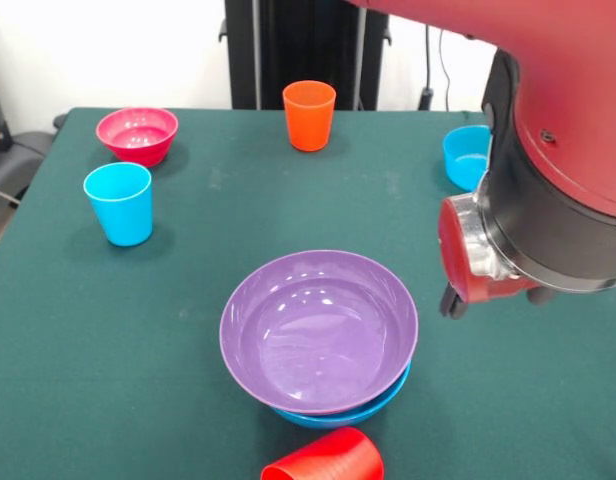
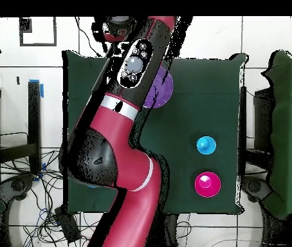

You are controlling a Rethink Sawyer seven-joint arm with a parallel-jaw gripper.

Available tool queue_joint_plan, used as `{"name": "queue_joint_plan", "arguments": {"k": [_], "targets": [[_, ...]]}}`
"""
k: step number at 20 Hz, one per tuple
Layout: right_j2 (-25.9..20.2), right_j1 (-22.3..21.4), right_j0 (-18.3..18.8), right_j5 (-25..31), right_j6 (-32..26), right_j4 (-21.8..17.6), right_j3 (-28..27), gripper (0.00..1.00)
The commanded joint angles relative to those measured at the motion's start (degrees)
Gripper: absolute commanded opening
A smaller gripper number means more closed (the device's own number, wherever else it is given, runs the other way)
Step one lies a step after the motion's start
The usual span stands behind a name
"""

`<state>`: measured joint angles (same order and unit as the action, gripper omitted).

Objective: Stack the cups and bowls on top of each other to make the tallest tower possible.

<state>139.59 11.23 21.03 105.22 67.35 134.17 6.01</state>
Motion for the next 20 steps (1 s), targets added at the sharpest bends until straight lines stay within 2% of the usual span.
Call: {"name": "queue_joint_plan", "arguments": {"k": [1,9,14,17,20], "targets": [[5.1,0.4,0.5,-2.8,-19.0,-5.3,-3.6,1.0],[3.4,-2.0,0.9,-1.2,-20.2,-9.1,-3.6,1.0],[0.3,-3.3,2.5,-1.8,-25.3,-12.4,-4.2,1.0],[1.7,-3.8,3.5,-3.1,-29.2,-13.0,-3.9,1.0],[3.9,-4.5,4.0,-5.1,-30.3,-12.8,-3.2,1.0]]}}
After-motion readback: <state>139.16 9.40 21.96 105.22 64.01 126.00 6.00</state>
